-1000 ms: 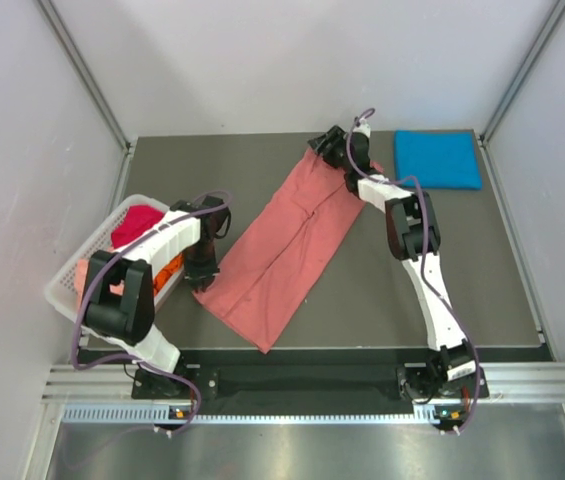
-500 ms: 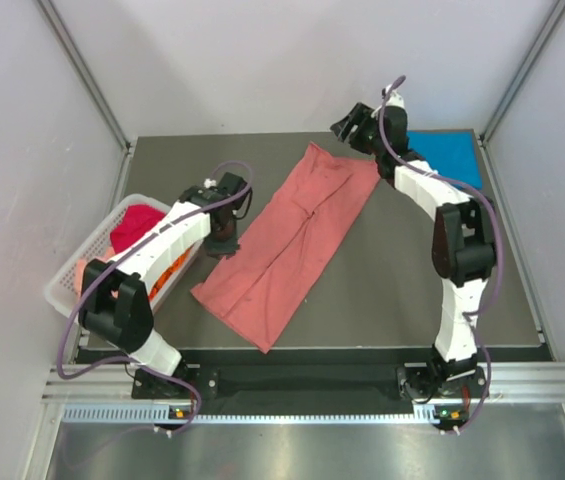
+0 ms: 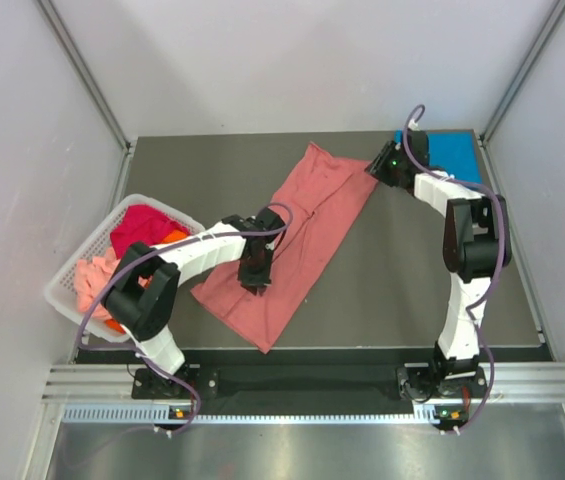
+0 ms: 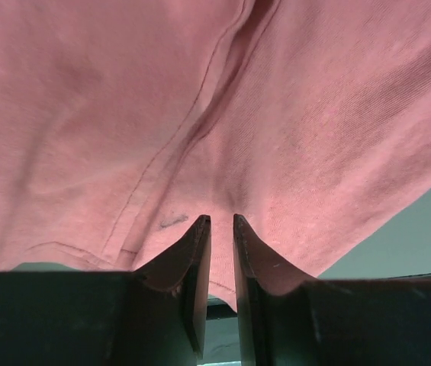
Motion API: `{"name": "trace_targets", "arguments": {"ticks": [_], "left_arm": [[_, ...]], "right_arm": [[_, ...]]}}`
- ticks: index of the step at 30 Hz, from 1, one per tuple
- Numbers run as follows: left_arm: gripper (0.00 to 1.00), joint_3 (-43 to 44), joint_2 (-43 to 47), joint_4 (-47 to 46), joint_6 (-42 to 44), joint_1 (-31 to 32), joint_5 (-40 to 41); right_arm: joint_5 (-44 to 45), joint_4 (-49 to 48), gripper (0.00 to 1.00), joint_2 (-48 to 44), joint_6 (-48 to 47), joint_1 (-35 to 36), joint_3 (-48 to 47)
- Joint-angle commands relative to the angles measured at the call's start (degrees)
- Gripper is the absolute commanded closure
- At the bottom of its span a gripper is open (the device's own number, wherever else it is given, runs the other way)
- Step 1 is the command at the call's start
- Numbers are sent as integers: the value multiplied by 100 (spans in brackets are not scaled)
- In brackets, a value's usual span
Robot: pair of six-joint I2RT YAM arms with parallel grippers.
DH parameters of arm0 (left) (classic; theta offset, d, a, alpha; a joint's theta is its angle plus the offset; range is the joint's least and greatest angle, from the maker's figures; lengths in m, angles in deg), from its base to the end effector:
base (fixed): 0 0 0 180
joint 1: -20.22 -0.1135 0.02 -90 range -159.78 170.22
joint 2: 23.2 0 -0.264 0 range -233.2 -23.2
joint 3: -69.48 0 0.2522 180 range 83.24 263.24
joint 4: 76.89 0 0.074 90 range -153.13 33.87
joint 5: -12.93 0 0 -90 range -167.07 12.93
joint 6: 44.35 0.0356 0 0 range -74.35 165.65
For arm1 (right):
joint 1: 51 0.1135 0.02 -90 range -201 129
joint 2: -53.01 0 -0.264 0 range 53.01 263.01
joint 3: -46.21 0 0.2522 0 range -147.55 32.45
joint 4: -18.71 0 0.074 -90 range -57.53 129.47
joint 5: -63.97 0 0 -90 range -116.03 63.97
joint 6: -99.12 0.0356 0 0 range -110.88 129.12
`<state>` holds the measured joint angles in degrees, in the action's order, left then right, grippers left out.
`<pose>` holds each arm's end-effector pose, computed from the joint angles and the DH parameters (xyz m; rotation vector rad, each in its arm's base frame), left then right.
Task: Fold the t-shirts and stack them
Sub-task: Fold the tshirt
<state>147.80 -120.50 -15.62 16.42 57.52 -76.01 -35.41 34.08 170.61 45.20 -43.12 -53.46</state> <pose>0.2475 -0.1877 0.1853 0.2078 2.9797 -0.1166 0.4682 0.0707 0.2099 0.4428 2.1640 0.6135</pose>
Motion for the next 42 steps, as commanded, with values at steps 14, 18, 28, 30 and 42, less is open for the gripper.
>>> {"name": "trace_targets", "arguments": {"ticks": [14, 18, 28, 30, 42], "left_arm": [[78, -663, -184, -426, -891, 875, 333], [78, -769, -193, -540, -987, 990, 325], [77, -427, -509, -453, -1392, 1525, 263], [76, -295, -597, -505, -1541, 1674, 97], [74, 3044, -1467, 545, -1103, 1843, -555]], "right_arm": [[-432, -371, 66, 1053, 181, -507, -435], [-283, -398, 67, 1177, 207, -533, -550], [-186, -415, 86, 1528, 295, -674, -1058], [-169, -380, 94, 1616, 216, -700, -1313], [-414, 954, 94, 3321, -84, -805, -4939]]}}
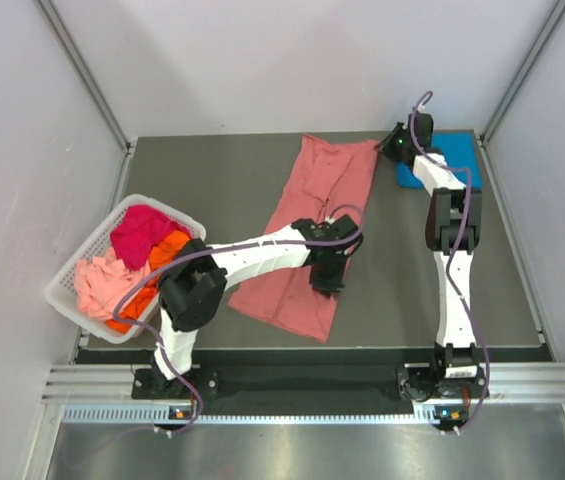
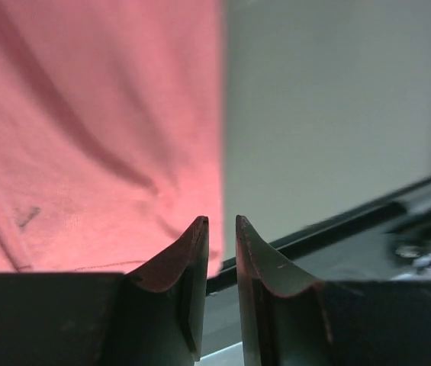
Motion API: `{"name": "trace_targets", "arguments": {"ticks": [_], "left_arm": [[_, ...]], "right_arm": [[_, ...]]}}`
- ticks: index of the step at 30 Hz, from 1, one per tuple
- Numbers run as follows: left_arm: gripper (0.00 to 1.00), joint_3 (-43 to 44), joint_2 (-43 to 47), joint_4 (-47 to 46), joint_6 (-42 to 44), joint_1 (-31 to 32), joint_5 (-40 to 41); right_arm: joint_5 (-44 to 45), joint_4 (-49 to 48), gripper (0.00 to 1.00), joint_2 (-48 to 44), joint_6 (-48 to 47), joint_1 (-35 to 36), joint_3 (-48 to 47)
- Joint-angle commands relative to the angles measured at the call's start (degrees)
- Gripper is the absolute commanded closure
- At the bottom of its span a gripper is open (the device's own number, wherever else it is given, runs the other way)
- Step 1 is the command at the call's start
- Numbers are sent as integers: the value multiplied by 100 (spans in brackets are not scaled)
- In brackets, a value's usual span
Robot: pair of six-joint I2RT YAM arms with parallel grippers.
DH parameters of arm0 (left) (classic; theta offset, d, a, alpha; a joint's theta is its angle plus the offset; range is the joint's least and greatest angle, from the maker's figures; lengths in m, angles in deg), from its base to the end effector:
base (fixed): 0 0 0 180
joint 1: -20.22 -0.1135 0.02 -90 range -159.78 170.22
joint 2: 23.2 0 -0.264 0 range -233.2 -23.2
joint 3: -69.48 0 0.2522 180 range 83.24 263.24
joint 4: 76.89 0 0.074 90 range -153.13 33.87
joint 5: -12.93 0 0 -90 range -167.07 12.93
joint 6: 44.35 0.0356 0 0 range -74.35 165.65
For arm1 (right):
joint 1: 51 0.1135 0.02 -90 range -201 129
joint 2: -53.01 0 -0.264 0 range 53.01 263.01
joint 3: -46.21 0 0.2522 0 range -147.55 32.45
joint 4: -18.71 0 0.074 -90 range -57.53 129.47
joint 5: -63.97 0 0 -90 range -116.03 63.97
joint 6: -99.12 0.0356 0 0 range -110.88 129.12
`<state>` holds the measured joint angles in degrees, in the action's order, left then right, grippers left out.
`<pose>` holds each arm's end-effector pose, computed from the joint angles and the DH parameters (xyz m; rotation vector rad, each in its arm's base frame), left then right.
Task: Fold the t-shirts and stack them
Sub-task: Fold the tshirt
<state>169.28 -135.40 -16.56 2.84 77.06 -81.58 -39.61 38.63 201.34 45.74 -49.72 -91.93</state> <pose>0.2157 -0.3352 0.1992 0.3813 2.9532 -0.4212 0.5865 0.0215 0.1530 0.5100 2.0850 0.6418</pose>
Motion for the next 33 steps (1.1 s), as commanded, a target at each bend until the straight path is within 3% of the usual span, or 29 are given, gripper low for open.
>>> {"name": "trace_targets", "arguments": {"ticks": [1, 3, 7, 11, 14, 17, 19, 23, 30, 33], "left_arm": [[74, 1045, 23, 800, 316, -164, 247], [74, 1143, 197, 1046, 466, -340, 398], [73, 652, 778, 1179, 782, -805, 864], [68, -95, 1218, 863, 1371, -1891, 253], [69, -96, 1332, 723, 1608, -2508, 74], [68, -210, 1394, 564, 1740, -2809, 91], [69, -333, 1412, 547, 1767, -2871, 293], [69, -947, 1604, 345, 1855, -2959, -66], [69, -1511, 1596, 265, 1837, -3021, 266], [69, -1599, 1596, 221, 1811, -3021, 57]], "right_arm": [[-73, 510, 89, 240, -68, -267, -1132], [-162, 457, 77, 4, 90, -277, -775], [-276, 448, 65, -1346, 126, -268, 464], [-163, 1235, 55, -2719, 187, -172, 1897], [-153, 1468, 55, -3853, 424, 117, 3676], [-303, 1625, 57, -4952, 530, 513, 4770], [-355, 1582, 56, -5688, 644, 776, 5816], [-119, 1503, 55, -6745, 1083, 1734, 7345], [504, 1345, 52, -7749, 1997, 3088, 8666], [804, 1205, 51, -8030, 2357, 3571, 9114]]}}
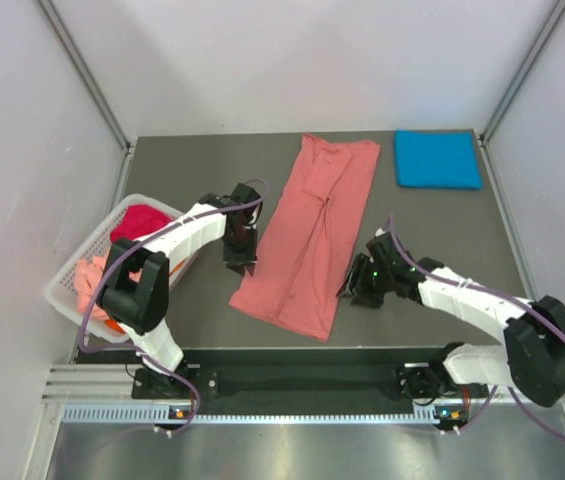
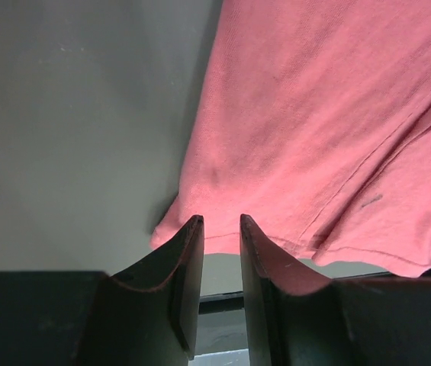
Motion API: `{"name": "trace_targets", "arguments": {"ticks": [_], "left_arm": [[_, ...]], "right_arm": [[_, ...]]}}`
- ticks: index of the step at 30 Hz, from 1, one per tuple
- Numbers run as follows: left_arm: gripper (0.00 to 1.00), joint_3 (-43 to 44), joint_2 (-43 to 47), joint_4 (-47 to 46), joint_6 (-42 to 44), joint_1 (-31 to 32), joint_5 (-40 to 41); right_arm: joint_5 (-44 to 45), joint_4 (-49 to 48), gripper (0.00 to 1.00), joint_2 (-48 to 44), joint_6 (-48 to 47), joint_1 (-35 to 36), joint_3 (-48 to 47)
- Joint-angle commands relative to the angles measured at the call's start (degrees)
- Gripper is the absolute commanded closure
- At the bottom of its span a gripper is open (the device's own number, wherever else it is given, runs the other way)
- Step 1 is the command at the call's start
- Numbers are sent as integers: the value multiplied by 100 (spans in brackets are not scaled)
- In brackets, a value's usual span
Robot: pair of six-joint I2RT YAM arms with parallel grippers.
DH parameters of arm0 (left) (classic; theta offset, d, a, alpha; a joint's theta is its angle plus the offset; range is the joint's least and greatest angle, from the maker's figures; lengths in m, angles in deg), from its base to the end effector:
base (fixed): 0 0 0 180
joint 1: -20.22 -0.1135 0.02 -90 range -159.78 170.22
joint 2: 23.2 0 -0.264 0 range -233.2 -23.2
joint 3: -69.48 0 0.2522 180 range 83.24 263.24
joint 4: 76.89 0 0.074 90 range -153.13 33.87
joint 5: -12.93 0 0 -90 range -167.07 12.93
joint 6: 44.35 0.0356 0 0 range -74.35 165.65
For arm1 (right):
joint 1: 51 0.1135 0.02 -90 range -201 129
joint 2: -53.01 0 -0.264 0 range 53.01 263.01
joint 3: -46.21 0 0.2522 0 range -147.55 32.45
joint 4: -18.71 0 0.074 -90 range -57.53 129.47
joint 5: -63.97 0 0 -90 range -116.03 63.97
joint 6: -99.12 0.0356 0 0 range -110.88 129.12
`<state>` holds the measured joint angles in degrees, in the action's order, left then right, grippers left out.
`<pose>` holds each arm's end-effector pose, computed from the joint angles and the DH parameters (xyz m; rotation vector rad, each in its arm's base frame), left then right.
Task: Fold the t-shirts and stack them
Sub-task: Fold the tshirt
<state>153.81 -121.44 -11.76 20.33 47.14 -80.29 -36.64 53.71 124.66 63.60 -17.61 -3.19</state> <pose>0.2875 -0.1482 0.2066 0.0498 2.9875 -0.2016 0.1878 0.1316 0.1769 0.4309 2.7263 0.7470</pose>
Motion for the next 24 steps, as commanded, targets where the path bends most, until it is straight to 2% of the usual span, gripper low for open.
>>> {"name": "trace_targets", "arguments": {"ticks": [1, 5, 13, 20, 23, 24], "left_arm": [[69, -86, 217, -294, 54, -29, -195], [68, -219, 358, -418, 1, -29, -346], [69, -368, 454, -427, 36, -29, -276], [69, -491, 516, -470, 27, -29, -187], [69, -474, 577, -470, -8, -29, -240], [69, -474, 604, -470, -60, -29, -310]], "right_arm": [[551, -374, 52, -467, 721, 466, 337], [604, -998, 54, -460, 1082, 1055, 715], [1377, -911, 59, -109, 1933, 2267, 672], [1650, -788, 62, 94, 2234, 2638, 716], [1860, -569, 78, -55, 2216, 2655, 690], [1904, -498, 89, -160, 2147, 2664, 672]]}}
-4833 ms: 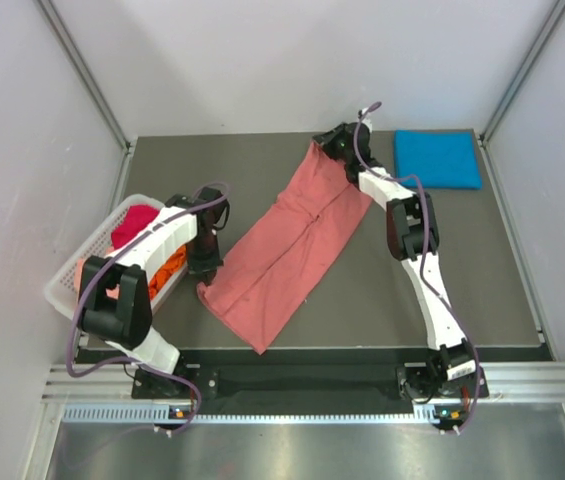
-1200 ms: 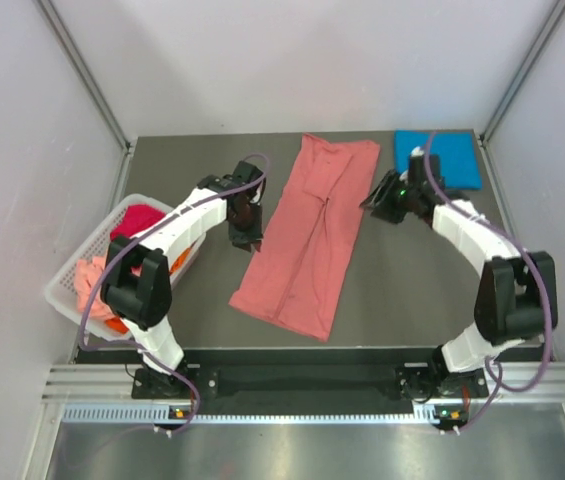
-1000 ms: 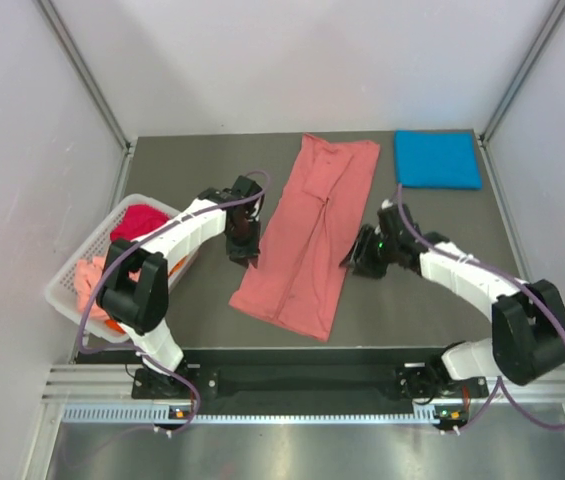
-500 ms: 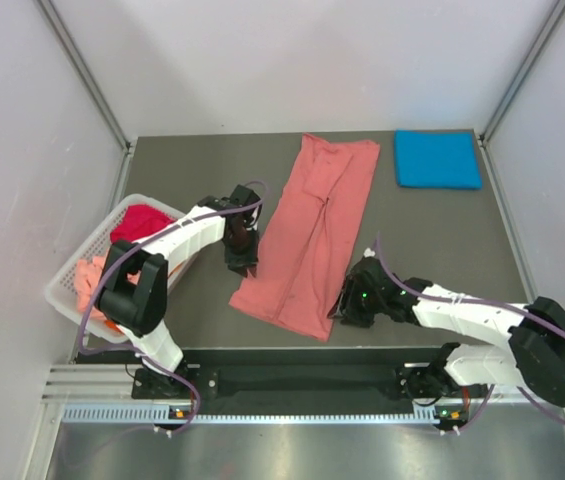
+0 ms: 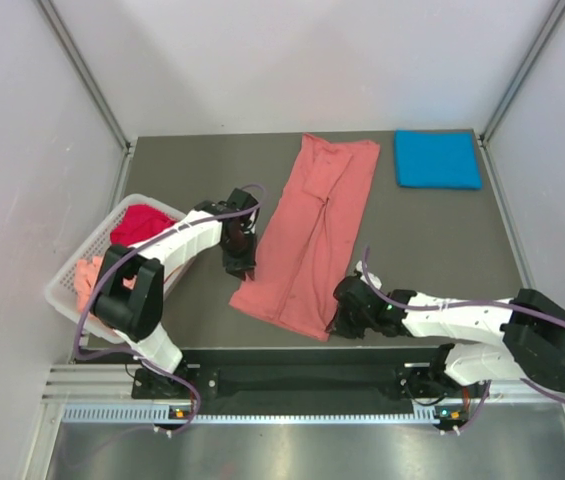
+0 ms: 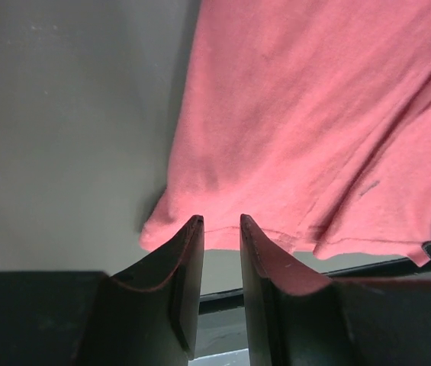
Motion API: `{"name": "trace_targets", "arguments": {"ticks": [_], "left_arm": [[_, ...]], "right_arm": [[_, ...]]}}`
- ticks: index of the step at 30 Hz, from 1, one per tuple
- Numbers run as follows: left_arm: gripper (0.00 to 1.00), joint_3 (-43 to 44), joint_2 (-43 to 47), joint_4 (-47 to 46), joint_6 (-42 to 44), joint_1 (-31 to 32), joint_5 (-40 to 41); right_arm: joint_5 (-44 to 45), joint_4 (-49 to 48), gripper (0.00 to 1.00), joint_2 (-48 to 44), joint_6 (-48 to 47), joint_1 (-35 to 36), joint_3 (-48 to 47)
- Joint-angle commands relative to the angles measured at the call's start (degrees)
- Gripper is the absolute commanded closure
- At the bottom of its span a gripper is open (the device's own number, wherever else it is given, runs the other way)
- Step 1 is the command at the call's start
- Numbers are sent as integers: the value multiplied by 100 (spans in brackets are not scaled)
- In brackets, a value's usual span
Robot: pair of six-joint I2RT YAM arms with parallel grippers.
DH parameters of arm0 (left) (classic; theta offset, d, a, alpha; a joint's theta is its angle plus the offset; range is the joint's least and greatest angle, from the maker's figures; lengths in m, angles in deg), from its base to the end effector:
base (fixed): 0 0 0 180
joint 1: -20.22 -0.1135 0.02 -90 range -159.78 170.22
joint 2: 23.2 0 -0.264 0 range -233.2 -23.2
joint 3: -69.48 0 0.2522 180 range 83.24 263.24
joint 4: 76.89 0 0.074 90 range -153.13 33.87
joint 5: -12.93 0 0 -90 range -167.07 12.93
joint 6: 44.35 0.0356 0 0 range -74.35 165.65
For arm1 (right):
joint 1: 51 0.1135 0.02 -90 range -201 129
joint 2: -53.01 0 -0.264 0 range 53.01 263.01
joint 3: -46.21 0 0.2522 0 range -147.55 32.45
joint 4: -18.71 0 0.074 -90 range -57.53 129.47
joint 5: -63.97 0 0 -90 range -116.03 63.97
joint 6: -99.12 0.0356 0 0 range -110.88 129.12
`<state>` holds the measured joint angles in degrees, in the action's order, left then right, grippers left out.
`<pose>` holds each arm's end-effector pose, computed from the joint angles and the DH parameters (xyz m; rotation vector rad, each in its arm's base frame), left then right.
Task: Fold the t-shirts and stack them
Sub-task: Fold the tshirt
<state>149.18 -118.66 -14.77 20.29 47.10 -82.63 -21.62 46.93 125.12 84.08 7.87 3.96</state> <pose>0.2757 -0.1436 0.2008 0.0549 2.9819 -0.2694 0.1138 0.1831 0.1462 0.4183 2.7414 0.6877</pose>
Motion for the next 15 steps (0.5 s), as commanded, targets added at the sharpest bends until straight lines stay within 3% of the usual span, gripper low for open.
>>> {"name": "trace_targets", "arguments": {"ticks": [1, 2, 4, 11, 15], "left_arm": [[69, -45, 361, -178, -91, -16, -268], [69, -132, 509, -447, -126, -15, -1253], [69, -509, 904, -905, -468, 63, -1920], [66, -625, 1513, -653, -1084, 634, -860], [65, -923, 1530, -651, -1444, 1196, -323]], "right_arm": [[447, 345, 94, -268, 46, 107, -51], [491, 425, 97, -321, 2, 107, -77], [552, 758, 100, -470, -165, 98, -121], [430, 2007, 100, -778, -482, 98, 27], [745, 3199, 100, -1592, -378, 89, 221]]}}
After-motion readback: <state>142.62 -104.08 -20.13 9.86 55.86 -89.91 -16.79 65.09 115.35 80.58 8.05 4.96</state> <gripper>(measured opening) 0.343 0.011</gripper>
